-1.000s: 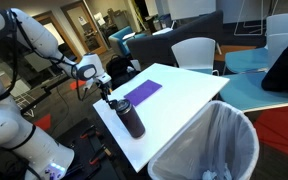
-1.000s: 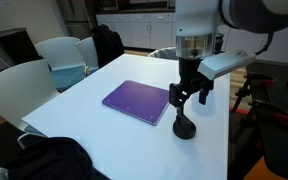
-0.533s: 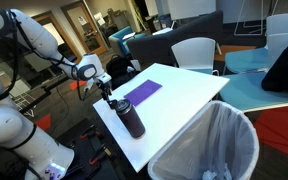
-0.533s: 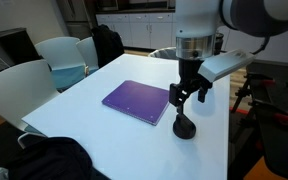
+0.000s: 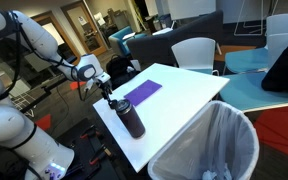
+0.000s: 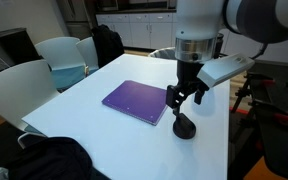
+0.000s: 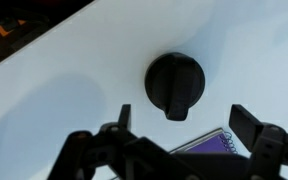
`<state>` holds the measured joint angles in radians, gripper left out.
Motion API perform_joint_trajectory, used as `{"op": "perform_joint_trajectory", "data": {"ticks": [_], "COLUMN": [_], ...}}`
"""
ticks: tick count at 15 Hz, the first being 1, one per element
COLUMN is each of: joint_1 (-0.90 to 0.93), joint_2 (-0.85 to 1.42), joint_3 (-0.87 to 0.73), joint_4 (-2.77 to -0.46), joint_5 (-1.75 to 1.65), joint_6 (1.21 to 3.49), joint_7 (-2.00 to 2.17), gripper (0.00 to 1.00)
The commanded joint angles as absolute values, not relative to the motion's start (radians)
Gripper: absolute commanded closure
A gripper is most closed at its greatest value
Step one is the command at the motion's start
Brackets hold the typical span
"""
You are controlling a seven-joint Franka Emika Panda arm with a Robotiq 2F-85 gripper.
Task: Remove the lid from the bottle, then move the bottle forward, then put the lid on the bottle
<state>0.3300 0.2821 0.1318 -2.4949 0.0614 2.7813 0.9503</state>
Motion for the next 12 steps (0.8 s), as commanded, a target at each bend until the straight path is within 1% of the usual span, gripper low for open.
{"op": "perform_joint_trajectory", "data": {"ticks": [1, 12], "joint_1": [0.359, 0.435], "joint_2": [0.313, 0.424], "joint_3": [0.111, 0.055], "joint_4": [-2.475, -2.374], "joint_5": [0.044, 0.010], "joint_6": [2.805, 2.788], "joint_7": [0.983, 1.034], "gripper": [0.00, 0.00]}}
